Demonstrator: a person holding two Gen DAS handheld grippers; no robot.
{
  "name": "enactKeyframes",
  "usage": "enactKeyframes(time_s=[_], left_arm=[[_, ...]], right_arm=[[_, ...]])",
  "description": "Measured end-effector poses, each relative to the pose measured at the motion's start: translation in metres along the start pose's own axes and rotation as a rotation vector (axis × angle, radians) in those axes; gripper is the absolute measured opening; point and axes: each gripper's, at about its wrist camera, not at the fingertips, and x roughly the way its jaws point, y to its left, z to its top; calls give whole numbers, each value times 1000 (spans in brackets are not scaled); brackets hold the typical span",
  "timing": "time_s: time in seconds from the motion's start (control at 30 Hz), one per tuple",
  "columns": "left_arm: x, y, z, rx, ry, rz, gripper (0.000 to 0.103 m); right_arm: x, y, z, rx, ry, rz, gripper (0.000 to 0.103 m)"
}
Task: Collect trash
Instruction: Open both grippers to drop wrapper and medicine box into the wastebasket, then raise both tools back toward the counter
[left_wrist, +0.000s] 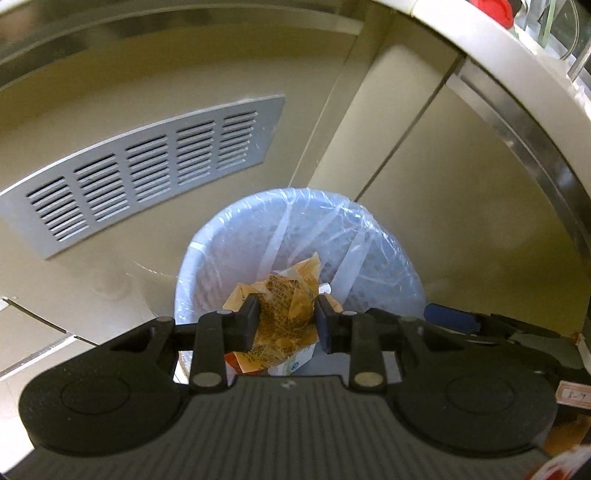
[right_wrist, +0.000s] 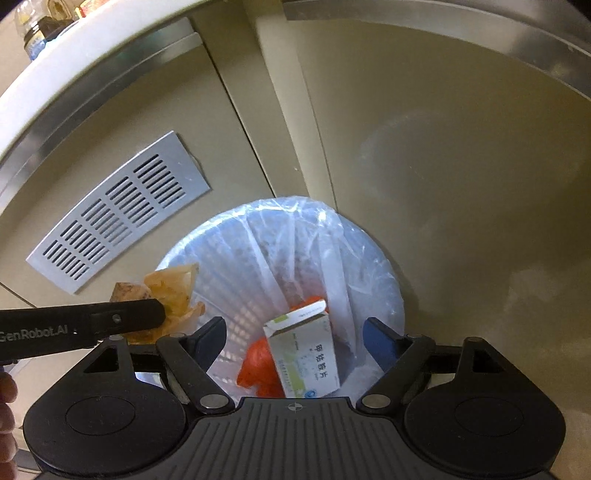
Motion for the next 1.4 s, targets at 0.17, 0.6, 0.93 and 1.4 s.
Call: enactKeyframes(time_s=[0.17,0.6,0.93,1.4], left_arm=[[12,-2,0,-10,21,12,41],[2,0,-3,-24,31,38,55],[-52,8,-7,-64,-14,68,55],[-177,-7,29,23,-236,78,55]], right_arm=[[0,-2,0,6,6,-16,81],[-11,0,-2,10,3,-6,81],[-35,13,4,-19,13,52,81],[-142,64,55,-112,-164,210,81]])
